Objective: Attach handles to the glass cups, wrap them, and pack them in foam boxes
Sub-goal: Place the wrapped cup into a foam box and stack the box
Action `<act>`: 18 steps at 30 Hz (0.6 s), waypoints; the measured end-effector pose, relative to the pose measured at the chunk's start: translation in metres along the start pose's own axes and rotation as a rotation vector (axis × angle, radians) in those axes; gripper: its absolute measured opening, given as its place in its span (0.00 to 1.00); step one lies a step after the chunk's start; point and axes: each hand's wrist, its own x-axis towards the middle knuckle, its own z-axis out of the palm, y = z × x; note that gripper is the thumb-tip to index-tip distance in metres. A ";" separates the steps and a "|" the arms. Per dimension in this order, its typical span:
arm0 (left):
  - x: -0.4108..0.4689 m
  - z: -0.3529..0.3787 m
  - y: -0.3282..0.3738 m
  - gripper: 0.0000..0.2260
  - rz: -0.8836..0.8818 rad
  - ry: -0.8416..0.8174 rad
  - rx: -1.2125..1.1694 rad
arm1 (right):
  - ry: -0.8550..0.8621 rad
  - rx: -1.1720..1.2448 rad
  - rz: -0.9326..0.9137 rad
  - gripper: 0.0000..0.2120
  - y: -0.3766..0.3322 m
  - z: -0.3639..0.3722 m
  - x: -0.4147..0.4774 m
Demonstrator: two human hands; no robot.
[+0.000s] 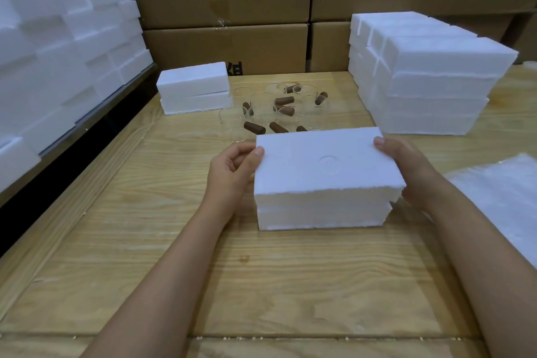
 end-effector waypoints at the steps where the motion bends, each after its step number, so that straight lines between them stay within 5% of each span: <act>1: 0.000 0.000 0.000 0.04 -0.009 -0.006 -0.002 | 0.006 -0.010 0.018 0.12 0.003 0.000 0.000; 10: -0.003 0.003 0.005 0.13 0.022 -0.052 -0.062 | -0.016 0.059 -0.012 0.08 0.010 -0.002 -0.002; 18: -0.004 0.005 0.011 0.06 -0.030 -0.044 -0.067 | 0.052 -0.063 -0.122 0.08 0.002 0.002 -0.012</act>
